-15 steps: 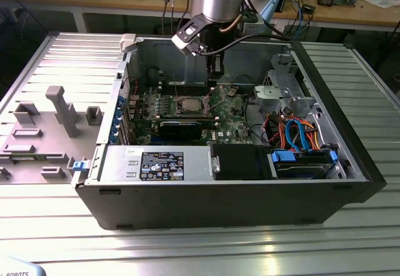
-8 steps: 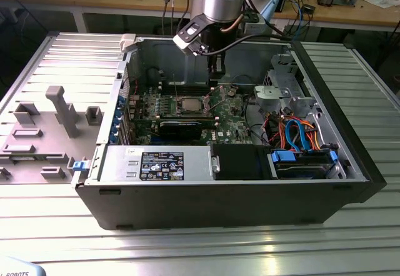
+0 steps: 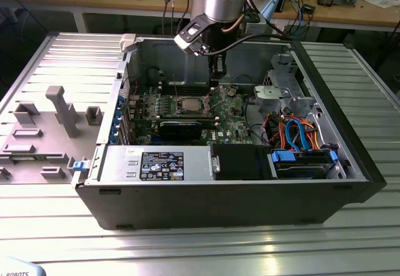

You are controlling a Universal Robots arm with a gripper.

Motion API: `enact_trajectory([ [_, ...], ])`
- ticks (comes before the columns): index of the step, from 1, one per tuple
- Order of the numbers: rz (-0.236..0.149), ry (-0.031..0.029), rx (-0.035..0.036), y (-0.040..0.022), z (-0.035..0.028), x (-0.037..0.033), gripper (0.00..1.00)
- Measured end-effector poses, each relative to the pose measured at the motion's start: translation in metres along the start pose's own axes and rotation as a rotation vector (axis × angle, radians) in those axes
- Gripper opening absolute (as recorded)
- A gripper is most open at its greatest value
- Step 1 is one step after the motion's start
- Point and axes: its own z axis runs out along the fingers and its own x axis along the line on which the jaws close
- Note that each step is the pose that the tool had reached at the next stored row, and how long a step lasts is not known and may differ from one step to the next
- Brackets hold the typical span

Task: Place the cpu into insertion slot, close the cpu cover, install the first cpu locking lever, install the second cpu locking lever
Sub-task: 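Close the cpu cover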

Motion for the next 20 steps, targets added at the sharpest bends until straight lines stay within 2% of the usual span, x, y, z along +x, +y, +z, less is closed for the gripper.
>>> enact_trajectory([
  [20,0.000,0.0000,0.0000,0.0071,0.0001,-0.0001,0.11],
])
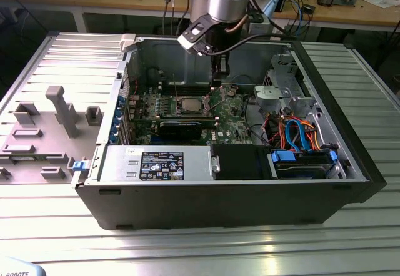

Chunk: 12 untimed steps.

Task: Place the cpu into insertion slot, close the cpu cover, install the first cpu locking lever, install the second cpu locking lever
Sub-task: 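Close the cpu cover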

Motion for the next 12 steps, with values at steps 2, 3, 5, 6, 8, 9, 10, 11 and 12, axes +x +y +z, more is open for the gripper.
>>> enact_trajectory([
  [2,0.000,0.0000,0.0000,0.0004,0.0000,0.0000,0.11],
  [3,0.000,-0.0001,0.0000,0.0006,0.0000,0.0000,0.11],
  [5,0.000,0.0000,0.0000,0.0011,0.0000,0.0000,0.11],
  [6,0.000,-0.0001,0.0000,0.0016,0.0000,0.0000,0.11],
  [8,0.000,0.0000,0.0000,0.0020,0.0000,0.0000,0.11],
  [9,0.000,0.0000,0.0000,0.0022,0.0000,0.0000,0.11],
  [10,0.000,0.0000,0.0000,0.0024,0.0000,0.0000,0.11],
  [11,0.000,0.0000,0.0000,0.0028,0.0000,0.0000,0.11],
  [12,0.000,0.0000,0.0000,0.0031,0.0000,0.0000,0.11],
])
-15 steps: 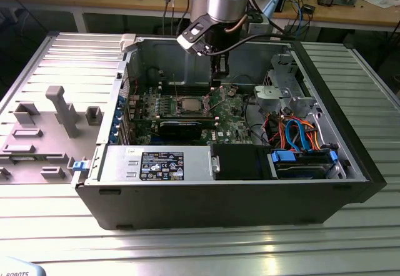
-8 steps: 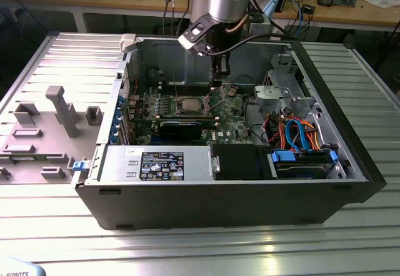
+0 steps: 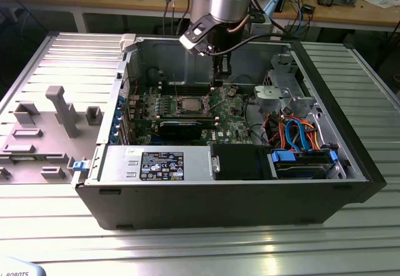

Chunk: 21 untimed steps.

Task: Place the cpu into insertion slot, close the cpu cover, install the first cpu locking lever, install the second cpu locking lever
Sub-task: 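Close the cpu cover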

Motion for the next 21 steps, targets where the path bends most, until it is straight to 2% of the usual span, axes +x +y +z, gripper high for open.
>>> enact_trajectory([
  [21,0.000,-0.0001,0.0000,0.0061,0.0001,-0.0001,0.11],
])
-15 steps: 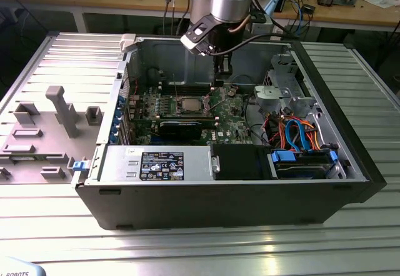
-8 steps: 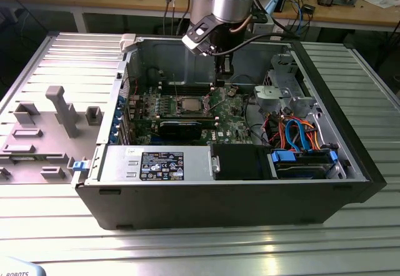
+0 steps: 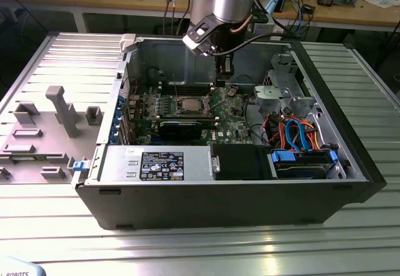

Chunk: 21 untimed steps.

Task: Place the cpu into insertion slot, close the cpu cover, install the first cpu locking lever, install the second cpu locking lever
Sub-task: 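Close the cpu cover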

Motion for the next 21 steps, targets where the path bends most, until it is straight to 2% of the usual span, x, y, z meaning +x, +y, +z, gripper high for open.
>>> enact_trajectory([
  [10,0.000,0.0001,0.0000,0.0055,0.0001,-0.0001,0.11],
  [21,0.000,0.0001,0.0000,0.0153,0.0010,-0.0002,0.11],
])
